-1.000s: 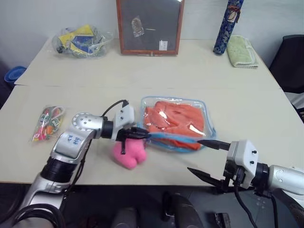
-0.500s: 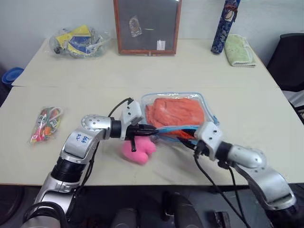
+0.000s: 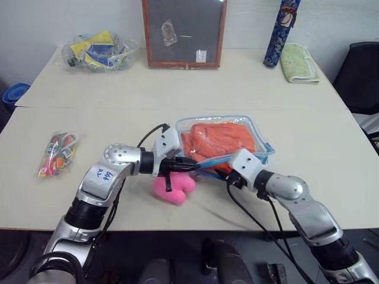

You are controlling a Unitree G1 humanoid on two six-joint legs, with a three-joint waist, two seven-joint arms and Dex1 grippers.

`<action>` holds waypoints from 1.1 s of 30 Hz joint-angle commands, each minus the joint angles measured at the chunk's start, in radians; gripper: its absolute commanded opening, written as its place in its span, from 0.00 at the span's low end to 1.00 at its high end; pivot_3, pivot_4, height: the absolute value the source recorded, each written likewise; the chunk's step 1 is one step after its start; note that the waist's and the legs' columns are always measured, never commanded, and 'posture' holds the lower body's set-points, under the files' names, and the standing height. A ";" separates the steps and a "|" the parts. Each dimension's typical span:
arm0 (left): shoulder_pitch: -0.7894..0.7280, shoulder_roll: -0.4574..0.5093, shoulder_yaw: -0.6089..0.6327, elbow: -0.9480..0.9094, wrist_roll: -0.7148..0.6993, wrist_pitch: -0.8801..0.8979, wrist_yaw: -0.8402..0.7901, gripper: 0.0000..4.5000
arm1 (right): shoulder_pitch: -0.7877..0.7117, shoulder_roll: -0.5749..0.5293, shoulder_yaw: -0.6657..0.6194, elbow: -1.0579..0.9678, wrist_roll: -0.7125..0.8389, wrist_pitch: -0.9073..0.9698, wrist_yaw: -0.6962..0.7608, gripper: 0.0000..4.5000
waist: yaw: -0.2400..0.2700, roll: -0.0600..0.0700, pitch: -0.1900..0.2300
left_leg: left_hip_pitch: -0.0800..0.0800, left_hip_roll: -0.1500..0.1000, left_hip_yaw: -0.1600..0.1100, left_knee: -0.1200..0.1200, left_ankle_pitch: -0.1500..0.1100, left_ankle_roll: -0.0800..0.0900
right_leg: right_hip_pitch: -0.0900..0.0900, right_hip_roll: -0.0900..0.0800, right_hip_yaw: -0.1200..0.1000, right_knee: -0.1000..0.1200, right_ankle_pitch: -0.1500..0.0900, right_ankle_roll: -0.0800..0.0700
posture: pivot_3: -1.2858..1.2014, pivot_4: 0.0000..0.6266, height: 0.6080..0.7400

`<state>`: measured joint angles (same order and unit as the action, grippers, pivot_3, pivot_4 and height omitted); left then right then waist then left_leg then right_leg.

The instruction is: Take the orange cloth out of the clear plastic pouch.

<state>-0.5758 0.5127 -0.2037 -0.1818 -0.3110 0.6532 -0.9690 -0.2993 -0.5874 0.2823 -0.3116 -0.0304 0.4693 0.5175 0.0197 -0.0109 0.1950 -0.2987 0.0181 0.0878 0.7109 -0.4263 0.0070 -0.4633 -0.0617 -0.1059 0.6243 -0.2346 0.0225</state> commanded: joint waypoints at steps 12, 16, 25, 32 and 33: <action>-0.025 -0.022 0.008 -0.015 -0.017 -0.006 0.015 0.00 | -0.055 0.046 0.006 0.197 -0.149 -0.101 -0.074 0.29 | -0.003 0.000 0.000 | 0.000 0.000 -0.001 0.002 0.000 0.000 | 0.001 -0.001 0.000 0.000 0.000 0.000 | 0.52 0.24 1.00; -0.034 -0.030 0.009 0.018 0.009 -0.016 0.045 0.00 | -0.005 -0.016 0.023 0.118 -0.167 -0.200 0.006 0.00 | 0.001 0.000 0.000 | 0.000 0.000 -0.002 0.002 0.000 0.000 | 0.001 -0.001 -0.001 0.000 0.000 0.000 | 0.52 0.24 1.00; -0.081 -0.030 0.013 0.180 0.088 -0.128 0.102 0.00 | 0.266 -0.321 -0.089 -0.136 -0.064 -0.584 0.263 0.00 | 0.004 0.000 0.000 | -0.001 0.000 -0.003 0.002 0.000 0.000 | 0.001 0.000 -0.002 -0.003 0.000 0.001 | 0.52 0.24 1.00; -0.121 -0.035 0.016 0.294 0.132 -0.195 0.154 0.00 | 0.522 -0.505 -0.264 -0.185 0.040 -0.798 0.405 0.00 | 0.004 -0.001 0.000 | -0.001 0.000 -0.002 0.002 -0.001 0.000 | 0.003 0.000 -0.002 -0.003 0.001 0.001 | 0.52 0.24 1.00; -0.126 -0.039 0.019 0.309 0.141 -0.202 0.164 0.00 | 0.556 -0.512 -0.296 -0.181 0.047 -0.810 0.413 0.00 | 0.004 -0.001 0.000 | -0.001 0.000 -0.002 0.002 -0.001 0.000 | 0.003 0.000 -0.001 -0.002 0.001 0.001 | 0.52 0.24 1.00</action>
<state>-0.6795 0.4785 -0.2023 0.1204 -0.1892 0.4799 -0.8282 0.2238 -1.0795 0.0594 -0.4628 -0.0169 -0.2977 0.9097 0.0235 -0.0116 0.1952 -0.2994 0.0182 0.0861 0.7127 -0.4269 0.0073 -0.4604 -0.0620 -0.1071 0.6219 -0.2340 0.0235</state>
